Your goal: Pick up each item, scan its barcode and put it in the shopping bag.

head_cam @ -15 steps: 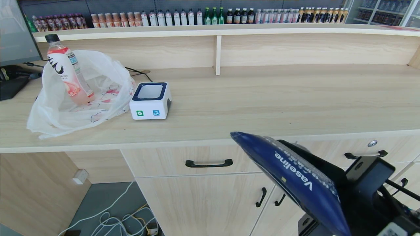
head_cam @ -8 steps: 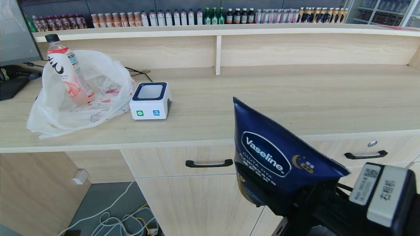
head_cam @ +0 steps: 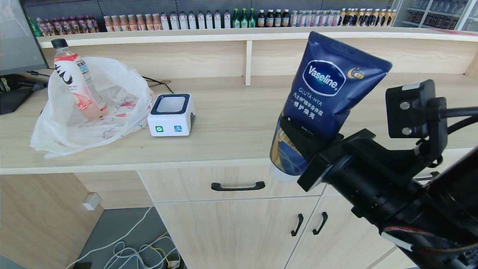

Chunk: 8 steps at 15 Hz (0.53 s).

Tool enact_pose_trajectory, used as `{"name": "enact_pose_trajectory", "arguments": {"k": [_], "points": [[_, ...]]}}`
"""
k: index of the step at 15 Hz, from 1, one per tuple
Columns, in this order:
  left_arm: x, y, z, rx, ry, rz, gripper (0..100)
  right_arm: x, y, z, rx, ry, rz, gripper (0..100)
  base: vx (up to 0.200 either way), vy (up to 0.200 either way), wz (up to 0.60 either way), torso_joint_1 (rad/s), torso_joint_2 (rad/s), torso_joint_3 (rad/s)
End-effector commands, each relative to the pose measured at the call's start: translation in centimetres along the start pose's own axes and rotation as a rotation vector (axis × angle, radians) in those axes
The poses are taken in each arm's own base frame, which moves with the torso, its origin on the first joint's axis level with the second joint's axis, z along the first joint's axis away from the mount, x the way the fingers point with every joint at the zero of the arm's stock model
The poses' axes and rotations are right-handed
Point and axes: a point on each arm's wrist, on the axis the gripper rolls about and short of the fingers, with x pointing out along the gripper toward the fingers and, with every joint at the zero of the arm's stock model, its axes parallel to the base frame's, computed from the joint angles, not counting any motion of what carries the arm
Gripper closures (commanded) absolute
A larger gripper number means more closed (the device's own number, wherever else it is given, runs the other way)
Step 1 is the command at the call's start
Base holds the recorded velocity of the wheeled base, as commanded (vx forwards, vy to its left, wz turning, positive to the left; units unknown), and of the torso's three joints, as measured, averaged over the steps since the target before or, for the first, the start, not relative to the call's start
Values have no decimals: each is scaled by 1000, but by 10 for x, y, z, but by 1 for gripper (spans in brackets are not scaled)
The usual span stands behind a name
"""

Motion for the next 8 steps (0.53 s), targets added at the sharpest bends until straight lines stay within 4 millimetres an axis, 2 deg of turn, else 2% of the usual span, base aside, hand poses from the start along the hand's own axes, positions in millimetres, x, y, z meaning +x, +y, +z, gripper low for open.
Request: {"name": "enact_pose_trajectory", "arguments": {"k": [1,5,8], "points": [[0,0,0,-1,0,0,0,9,-15,5,24,-32,-49,100,0,0,0,0,0,0],[0,0,0,-1,0,0,0,22,-43,21,1,-106,-172,100,0,0,0,0,0,0],[0,0,0,-1,0,0,0,26,-58,25,-13,-128,-232,100,0,0,0,0,0,0]]}}
